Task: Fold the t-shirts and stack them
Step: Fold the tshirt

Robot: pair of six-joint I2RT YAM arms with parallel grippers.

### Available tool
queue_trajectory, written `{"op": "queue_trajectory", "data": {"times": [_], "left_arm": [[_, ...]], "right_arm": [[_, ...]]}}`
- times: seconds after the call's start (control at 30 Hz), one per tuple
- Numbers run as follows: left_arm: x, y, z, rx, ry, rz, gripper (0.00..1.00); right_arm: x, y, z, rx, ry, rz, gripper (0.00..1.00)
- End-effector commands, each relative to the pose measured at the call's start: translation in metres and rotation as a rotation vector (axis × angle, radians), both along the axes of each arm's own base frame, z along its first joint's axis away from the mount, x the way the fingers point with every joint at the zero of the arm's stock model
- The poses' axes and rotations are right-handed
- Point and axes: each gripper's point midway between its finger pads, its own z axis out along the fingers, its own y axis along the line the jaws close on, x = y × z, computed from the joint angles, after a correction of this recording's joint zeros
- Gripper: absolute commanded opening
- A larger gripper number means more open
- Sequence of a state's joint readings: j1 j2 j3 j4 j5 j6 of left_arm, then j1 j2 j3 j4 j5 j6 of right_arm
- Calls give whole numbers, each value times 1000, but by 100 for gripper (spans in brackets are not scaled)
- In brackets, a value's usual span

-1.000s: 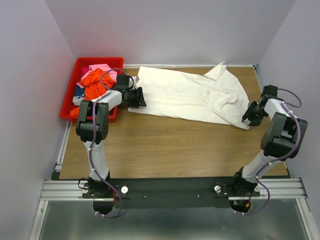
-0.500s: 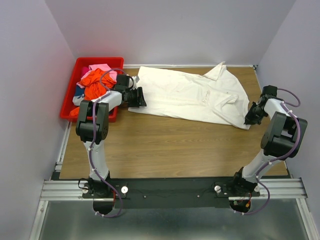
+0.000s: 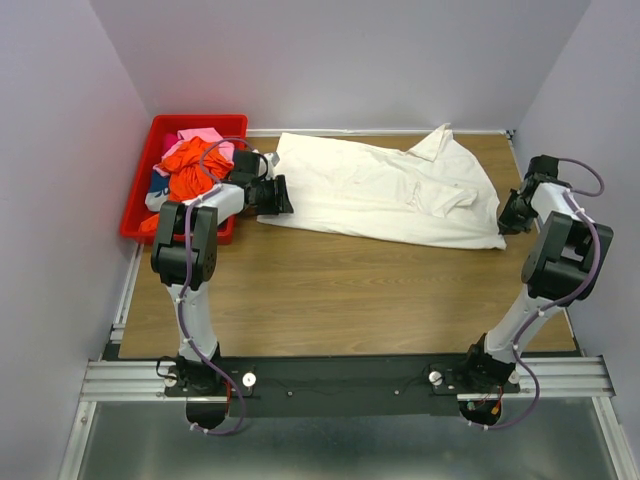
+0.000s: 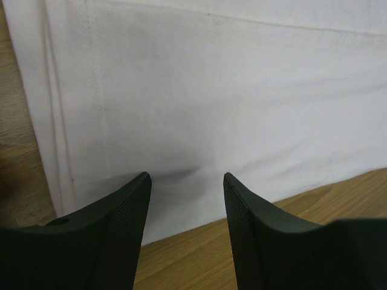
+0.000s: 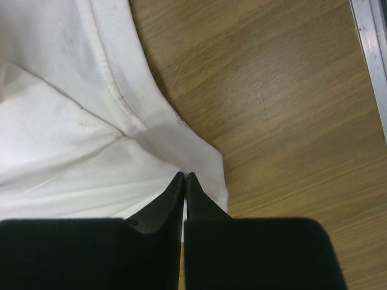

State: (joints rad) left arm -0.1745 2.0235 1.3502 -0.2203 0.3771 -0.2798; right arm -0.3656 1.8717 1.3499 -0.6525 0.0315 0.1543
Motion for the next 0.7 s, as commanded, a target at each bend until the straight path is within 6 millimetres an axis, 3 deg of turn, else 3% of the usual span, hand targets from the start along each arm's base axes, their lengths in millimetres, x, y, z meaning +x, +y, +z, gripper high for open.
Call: {"op": "queue_trajectory", "data": {"times": [0.0, 0.17, 0.23, 0.27, 0.3, 0.37, 0.47, 0.57, 0.67], "left_arm": [[-31, 18, -35, 103, 132, 23, 60], [-32, 22, -32, 122, 130, 30, 61], [-30, 24, -27, 133, 123, 35, 61], [-30, 24, -21, 136, 112, 34, 61], [-28, 24, -18, 138, 105, 35, 62], [-23, 24, -5, 143, 76, 32, 63], [-13, 18, 13, 137, 42, 16, 63], [-3, 3, 34, 127, 2, -15, 63], [8, -14, 49, 100, -33, -38, 64]], "right_arm": [[0, -17, -10, -60, 56, 0, 11], [-5, -23, -11, -93, 77, -19, 22], [-10, -27, -7, -125, 85, -36, 38], [-13, -31, -3, -149, 86, -49, 54], [-14, -31, 0, -155, 83, -51, 60], [-13, -30, 9, -153, 59, -52, 69], [-2, -21, 34, -119, -32, -46, 73], [13, 2, 58, -16, -145, -15, 75], [29, 44, 68, 71, -207, 66, 76]]}}
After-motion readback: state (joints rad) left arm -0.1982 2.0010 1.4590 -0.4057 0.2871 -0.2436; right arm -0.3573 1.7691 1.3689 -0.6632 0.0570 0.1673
